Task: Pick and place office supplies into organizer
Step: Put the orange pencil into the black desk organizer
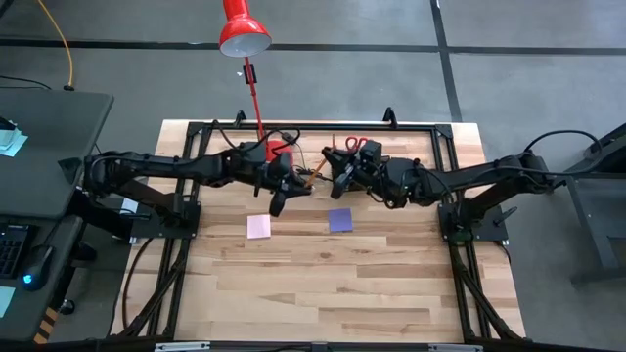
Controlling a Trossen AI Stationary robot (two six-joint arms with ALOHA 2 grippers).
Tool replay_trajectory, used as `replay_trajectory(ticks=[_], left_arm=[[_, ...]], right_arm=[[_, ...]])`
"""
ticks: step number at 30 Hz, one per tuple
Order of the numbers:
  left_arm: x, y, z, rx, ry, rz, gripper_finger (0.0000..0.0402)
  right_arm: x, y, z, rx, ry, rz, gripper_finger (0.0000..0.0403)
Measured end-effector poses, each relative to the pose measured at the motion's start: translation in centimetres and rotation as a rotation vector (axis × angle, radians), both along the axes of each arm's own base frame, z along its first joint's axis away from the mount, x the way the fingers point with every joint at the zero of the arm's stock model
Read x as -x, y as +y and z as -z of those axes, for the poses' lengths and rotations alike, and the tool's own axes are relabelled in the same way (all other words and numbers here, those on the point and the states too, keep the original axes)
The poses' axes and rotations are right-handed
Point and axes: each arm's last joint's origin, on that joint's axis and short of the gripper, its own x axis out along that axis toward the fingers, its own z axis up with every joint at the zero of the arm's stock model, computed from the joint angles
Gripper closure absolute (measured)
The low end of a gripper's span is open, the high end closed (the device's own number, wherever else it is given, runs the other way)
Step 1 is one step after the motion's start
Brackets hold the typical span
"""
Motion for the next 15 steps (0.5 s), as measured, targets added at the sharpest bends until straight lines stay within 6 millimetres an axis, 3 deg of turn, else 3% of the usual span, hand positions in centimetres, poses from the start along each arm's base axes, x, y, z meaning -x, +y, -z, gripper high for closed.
replay_trajectory(ticks=[6, 11, 15], left_arm=[[3.0, 1.2, 0.5, -0.055, 0.19, -0.001, 0.027], [5.8, 2.8, -1.1, -0.112, 0.191, -0.082, 0.0227], [8.0, 3.7, -2.5, -0.129, 0.147, -0.164, 0.0214]], right_arm=[[1.3, -0.2, 0.0, -0.017, 0.086, 0.062, 0.0399], [2.1, -0.5, 0.4, -0.013, 0.165, 0.165, 0.04], [2.1, -1.3, 1.0, -0.003, 0.22, 0.228, 0.0401]])
